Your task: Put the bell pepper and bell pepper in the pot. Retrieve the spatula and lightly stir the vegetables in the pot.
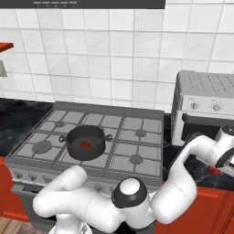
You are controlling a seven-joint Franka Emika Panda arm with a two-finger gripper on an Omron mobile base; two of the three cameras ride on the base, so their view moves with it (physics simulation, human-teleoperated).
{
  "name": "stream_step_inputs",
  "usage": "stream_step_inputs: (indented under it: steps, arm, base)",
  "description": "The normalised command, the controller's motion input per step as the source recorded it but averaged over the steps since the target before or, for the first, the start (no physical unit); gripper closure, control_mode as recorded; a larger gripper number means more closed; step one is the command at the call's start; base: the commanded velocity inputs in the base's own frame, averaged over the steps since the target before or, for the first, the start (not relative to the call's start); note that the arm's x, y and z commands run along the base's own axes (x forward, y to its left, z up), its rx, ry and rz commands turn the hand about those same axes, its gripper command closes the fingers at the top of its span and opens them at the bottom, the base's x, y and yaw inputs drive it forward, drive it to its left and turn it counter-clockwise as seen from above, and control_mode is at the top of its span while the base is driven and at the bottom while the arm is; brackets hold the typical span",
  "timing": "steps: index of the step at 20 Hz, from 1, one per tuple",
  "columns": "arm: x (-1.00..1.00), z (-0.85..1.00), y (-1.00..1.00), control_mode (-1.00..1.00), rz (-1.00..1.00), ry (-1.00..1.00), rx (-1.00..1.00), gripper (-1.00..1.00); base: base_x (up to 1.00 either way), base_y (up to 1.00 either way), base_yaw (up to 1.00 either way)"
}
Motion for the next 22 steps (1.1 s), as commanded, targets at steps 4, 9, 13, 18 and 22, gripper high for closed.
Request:
stream_step_inputs:
  steps: [4,9,13,18,22]
  arm:
    - [-0.55,0.19,0.87,-1.0,0.13,-0.03,0.0,1.0]
    - [-0.4,0.22,0.88,-1.0,0.2,-0.07,-0.02,1.0]
    - [-0.26,0.38,0.64,-1.0,0.16,-0.1,-0.08,1.0]
    - [-0.25,0.38,0.69,-1.0,0.22,-0.11,-0.1,1.0]
    - [-0.1,0.45,0.66,-1.0,0.16,-0.03,-0.28,1.0]
  base:
    - [0.0,0.0,0.0]
    - [0.0,0.0,0.0]
    - [0.0,0.0,0.0]
    - [0.0,0.0,0.0]
    - [0.0,0.0,0.0]
